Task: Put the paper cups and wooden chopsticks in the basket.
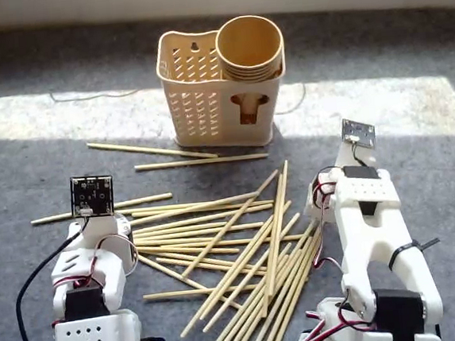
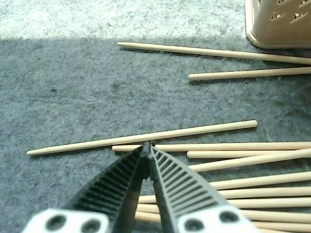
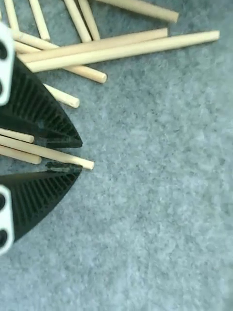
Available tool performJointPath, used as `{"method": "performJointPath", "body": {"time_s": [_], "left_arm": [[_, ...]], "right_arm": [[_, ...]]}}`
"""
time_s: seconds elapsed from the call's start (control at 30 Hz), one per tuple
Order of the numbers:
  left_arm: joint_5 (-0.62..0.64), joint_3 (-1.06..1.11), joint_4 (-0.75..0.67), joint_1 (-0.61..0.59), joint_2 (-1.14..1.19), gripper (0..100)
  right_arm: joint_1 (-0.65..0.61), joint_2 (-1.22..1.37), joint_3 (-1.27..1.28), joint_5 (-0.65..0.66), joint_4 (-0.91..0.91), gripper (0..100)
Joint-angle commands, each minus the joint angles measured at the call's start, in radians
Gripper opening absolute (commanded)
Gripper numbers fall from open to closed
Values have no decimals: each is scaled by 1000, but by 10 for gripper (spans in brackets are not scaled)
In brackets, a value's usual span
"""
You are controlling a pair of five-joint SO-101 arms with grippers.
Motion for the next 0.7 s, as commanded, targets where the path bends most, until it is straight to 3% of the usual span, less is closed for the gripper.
{"method": "performJointPath", "body": {"time_s": [0.0, 0.67], "left_arm": [[-11, -5, -18, -8, -8, 11], [-11, -4, -15, -8, -8, 11]], "right_arm": [[-24, -50, -28, -8, 27, 70], [8, 153, -131, -11, 31, 67]]}}
